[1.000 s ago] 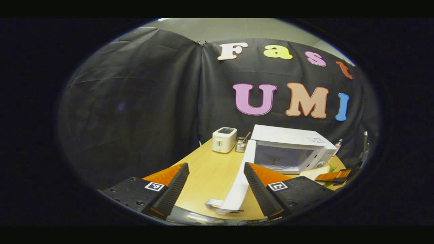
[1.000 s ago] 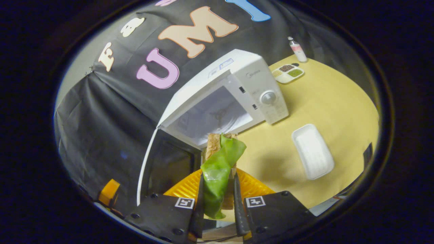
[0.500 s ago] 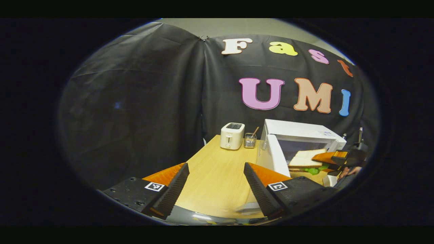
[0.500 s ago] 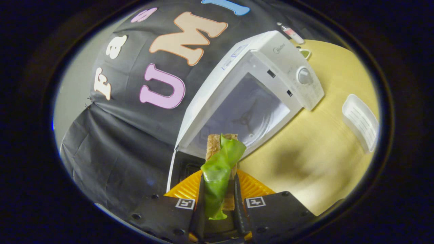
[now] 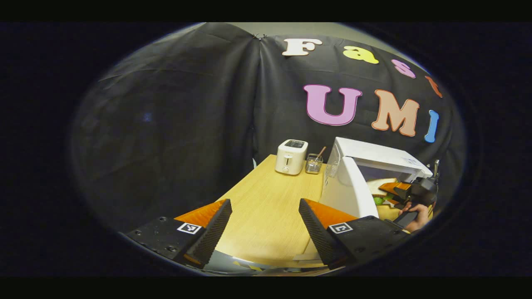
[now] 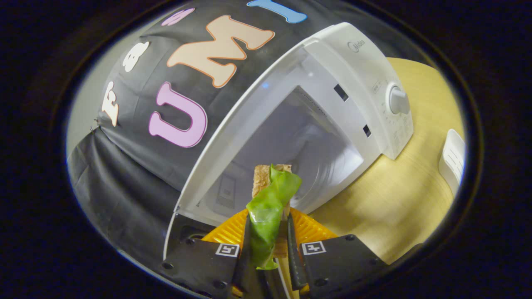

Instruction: Open the microwave oven with the left hand, put the food in, and close the microwave oven.

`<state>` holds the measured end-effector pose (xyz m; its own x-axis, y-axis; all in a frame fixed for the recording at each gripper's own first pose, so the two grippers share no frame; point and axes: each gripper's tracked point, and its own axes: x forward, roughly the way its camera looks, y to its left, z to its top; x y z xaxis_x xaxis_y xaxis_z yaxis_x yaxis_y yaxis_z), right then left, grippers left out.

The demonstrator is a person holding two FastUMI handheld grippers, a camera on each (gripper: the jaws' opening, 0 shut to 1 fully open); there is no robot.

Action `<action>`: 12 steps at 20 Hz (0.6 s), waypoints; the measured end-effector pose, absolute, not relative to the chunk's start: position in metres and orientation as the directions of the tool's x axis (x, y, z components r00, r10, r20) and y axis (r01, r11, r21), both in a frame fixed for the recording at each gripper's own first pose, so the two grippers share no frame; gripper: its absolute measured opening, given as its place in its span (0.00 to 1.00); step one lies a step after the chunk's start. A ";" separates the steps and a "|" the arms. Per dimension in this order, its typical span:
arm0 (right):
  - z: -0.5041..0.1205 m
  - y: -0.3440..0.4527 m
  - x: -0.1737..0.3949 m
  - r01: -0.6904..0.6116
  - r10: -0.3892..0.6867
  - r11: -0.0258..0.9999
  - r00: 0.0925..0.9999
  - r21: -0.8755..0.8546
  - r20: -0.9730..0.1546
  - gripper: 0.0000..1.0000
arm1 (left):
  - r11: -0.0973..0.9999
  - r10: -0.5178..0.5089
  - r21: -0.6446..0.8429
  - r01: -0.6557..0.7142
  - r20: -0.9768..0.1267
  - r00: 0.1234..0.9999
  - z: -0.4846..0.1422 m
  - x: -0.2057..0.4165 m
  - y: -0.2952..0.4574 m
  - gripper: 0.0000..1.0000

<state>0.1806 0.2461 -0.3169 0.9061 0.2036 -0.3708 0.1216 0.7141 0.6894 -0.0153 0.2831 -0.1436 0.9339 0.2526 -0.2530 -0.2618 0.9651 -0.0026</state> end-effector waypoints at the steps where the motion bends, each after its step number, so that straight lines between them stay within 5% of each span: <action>1: -0.321 0.244 0.186 0.128 0.186 0.724 0.910 0.677 -0.370 0.40 | 0.965 0.255 0.004 -0.263 -0.253 0.933 -0.144 -0.014 0.284 0.97; 3: -0.327 0.242 0.198 0.136 0.154 0.740 0.919 0.659 -0.363 0.32 | 0.964 0.260 0.024 -0.263 -0.258 0.931 -0.146 -0.012 0.286 0.96; 5: -0.327 0.242 0.209 0.132 0.137 0.740 0.931 0.660 -0.339 0.32 | 0.965 0.260 0.033 -0.262 -0.282 0.923 -0.154 -0.015 0.288 0.95; 6: -0.327 0.243 0.215 0.132 0.128 0.739 0.935 0.661 -0.330 0.40 | 0.965 0.259 0.029 -0.262 -0.293 0.921 -0.156 -0.015 0.290 0.95; 10: -0.329 0.247 0.234 0.128 0.108 0.759 0.942 0.639 -0.317 0.32 | 0.962 0.264 0.019 -0.273 -0.326 0.908 -0.165 -0.016 0.296 0.95; 12: -0.327 0.244 0.245 0.133 0.088 0.761 0.949 0.634 -0.304 0.40 | 0.960 0.270 0.022 -0.279 -0.336 0.902 -0.167 -0.018 0.297 0.95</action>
<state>0.2452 0.2444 -0.3273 0.9486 0.0880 -0.3040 0.1327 0.7615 0.6345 -0.0175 0.2970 -0.1668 0.9022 0.2701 -0.3362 -0.2794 0.9599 0.0216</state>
